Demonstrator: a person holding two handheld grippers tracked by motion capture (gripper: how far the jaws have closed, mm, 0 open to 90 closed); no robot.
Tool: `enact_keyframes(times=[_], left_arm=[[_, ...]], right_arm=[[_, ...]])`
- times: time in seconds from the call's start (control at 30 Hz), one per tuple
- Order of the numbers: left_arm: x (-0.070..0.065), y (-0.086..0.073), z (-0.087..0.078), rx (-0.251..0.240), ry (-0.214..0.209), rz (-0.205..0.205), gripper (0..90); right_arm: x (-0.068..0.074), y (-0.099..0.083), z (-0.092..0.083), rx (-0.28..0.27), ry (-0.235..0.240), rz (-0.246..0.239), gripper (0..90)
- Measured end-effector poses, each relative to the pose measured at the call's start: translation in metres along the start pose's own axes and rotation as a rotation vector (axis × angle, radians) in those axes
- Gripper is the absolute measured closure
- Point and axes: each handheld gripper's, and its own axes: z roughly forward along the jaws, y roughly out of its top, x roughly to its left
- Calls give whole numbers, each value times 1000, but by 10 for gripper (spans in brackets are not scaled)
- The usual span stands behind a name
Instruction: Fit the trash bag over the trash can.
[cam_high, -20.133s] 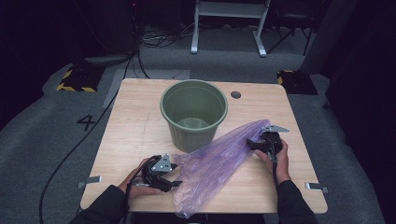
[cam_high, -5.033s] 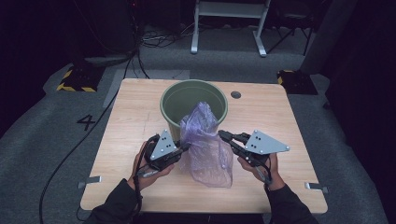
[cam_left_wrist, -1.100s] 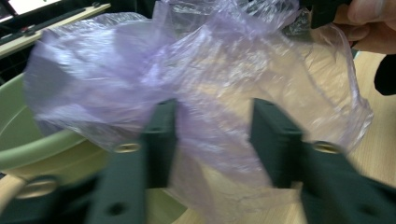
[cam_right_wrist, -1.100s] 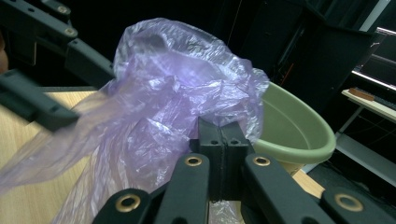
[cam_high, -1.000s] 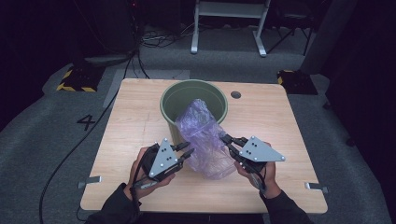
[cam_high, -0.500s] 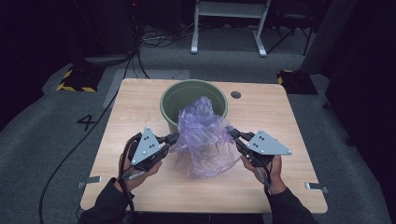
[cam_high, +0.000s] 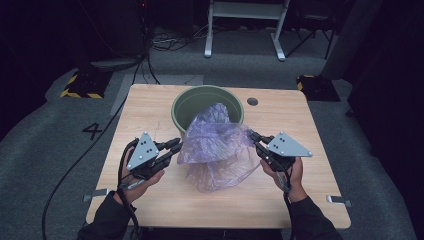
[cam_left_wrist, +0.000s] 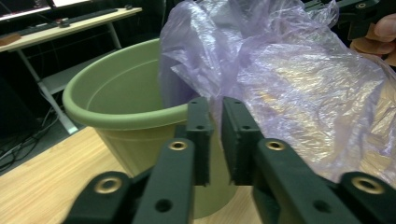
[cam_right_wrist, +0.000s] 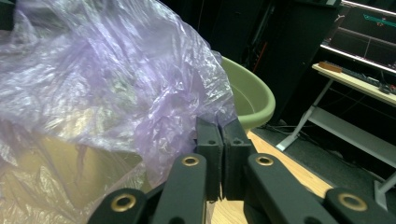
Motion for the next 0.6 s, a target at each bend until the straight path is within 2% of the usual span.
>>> enact_keyframes(times=[0.03,0.07,0.13,0.2,0.23,0.3,0.53,0.6], left_arm=[[-1,0,-1,-3,-13,-4,622],[-2,0,-2,-1,-24,-5,542],[-5,-1,-6,4,-96,-17,352],[-11,-4,-10,-1,-128,-1,245],[-14,-5,-12,-7,-158,2,214],[-21,-5,-15,-4,-170,27,171],[-41,-1,-21,8,-215,78,162],[-49,0,-20,-1,-234,78,162]], right_arm=[[0,0,0,1,1,1,899],[1,0,0,2,3,-2,900],[3,1,0,8,1,-17,900],[3,2,1,8,4,-20,900],[3,2,1,8,3,-21,900],[2,4,1,11,-1,-16,900],[2,5,3,18,-5,-17,900],[2,5,3,20,-4,-15,900]])
